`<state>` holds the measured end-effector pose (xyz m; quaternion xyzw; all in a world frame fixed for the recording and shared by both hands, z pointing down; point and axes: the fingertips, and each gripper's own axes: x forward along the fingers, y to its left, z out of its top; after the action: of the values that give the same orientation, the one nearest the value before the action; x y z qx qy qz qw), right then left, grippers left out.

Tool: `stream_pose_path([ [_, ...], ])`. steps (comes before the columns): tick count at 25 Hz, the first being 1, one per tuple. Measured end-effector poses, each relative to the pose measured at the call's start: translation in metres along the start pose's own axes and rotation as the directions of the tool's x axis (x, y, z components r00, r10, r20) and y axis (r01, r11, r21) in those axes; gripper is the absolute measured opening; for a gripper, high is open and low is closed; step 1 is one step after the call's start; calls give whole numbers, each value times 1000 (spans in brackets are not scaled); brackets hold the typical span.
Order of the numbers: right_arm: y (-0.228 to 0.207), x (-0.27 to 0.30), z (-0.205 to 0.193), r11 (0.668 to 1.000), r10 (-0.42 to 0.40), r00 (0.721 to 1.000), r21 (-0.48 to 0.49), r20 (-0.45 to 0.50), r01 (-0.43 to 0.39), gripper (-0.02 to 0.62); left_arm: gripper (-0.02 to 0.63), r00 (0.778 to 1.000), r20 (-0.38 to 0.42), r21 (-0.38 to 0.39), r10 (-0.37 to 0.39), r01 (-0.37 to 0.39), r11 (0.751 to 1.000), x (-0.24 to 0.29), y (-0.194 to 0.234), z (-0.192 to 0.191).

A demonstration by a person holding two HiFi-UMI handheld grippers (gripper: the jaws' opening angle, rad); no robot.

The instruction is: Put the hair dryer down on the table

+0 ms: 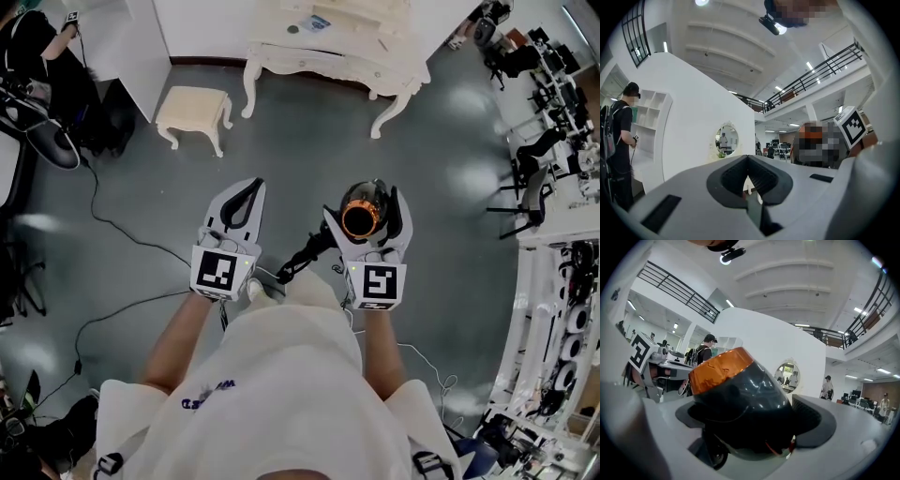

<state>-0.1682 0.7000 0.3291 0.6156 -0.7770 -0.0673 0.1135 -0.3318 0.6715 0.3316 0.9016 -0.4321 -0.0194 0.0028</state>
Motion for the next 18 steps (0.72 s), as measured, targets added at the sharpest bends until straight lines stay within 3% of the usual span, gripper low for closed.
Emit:
stream_pose_path([
  [9,-7,41,-24,999,35,999,43,-19,-34,555,9,998,-56,17,24,-23,1000,35,22,-25],
  [18,-90,143,-57,997,38,999,71,-32,-36,555,9,997,-67,14,23,-22,1000,177,45,-40],
])
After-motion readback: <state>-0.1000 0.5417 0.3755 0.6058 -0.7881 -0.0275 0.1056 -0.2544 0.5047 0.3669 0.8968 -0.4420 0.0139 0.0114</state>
